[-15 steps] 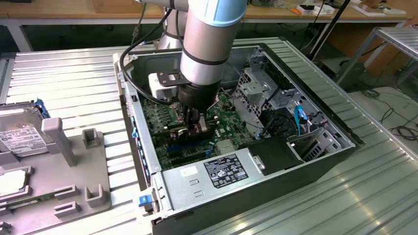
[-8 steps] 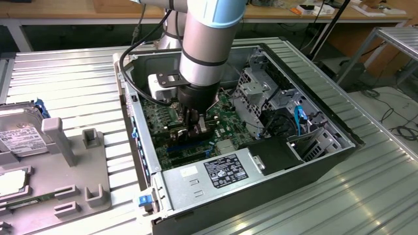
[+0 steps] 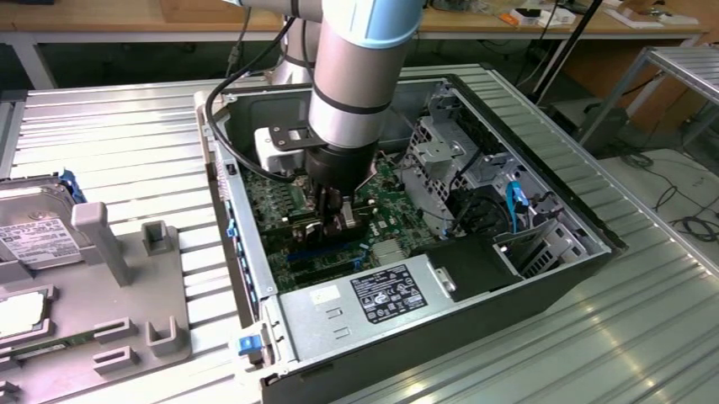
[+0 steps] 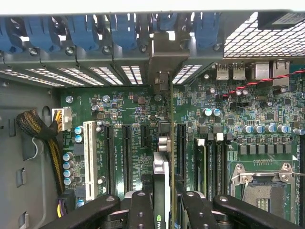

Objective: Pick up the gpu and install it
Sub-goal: 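Insert the gpu into the slot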

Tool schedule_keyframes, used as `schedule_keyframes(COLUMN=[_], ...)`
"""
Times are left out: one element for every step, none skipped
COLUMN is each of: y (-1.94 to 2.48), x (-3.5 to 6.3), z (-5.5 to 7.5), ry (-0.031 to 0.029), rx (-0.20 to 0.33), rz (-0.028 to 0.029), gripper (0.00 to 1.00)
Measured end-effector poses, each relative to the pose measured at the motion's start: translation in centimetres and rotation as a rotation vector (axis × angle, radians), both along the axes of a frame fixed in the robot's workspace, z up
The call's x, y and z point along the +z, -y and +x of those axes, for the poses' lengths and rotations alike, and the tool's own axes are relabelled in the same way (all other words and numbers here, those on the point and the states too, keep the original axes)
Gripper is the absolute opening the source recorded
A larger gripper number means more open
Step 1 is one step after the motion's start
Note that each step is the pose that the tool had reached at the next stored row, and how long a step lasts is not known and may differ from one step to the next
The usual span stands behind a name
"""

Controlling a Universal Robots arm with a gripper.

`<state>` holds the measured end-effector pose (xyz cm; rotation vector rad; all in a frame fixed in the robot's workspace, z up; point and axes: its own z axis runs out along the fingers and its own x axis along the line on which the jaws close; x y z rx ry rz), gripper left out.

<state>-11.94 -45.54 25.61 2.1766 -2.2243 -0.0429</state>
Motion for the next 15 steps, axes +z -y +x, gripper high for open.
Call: schedule_keyframes(y=[0.0, 0.0, 0.0, 0.0, 0.01, 0.0, 0.0, 0.0, 0.0, 0.0, 0.0, 0.0, 0.0, 0.0, 0.0], x=[-0.02, -0.09, -0.19, -0.3, -0.46, -0.52, -0.53, -0.54, -0.55, -0.56, -0.56, -0.56, -0.56, -0.56, -0.56], z=[0.0, 0.0, 0.0, 0.0, -0.01, -0.01, 0.0, 0.0, 0.0, 0.0, 0.0, 0.0, 0.0, 0.0, 0.0], ry=[0.0, 0.0001, 0.0, 0.0, -0.0004, -0.0002, -0.0001, -0.0001, -0.0001, 0.0, 0.0, 0.0, -0.0001, -0.0001, -0.0001], rx=[0.0, 0.0, 0.0, 0.0, 0.0, 0.0, 0.0, 0.0, 0.0, 0.0, 0.0, 0.0, 0.001, 0.002, 0.003], rz=[-0.0001, 0.0001, -0.0005, -0.0008, -0.0012, -0.0012, -0.001, -0.001, -0.001, -0.001, -0.001, -0.0009, -0.0009, -0.0009, -0.0009], gripper=[0.27, 0.27, 0.27, 0.27, 0.27, 0.27, 0.27, 0.27, 0.27, 0.27, 0.27, 0.27, 0.27, 0.27, 0.27])
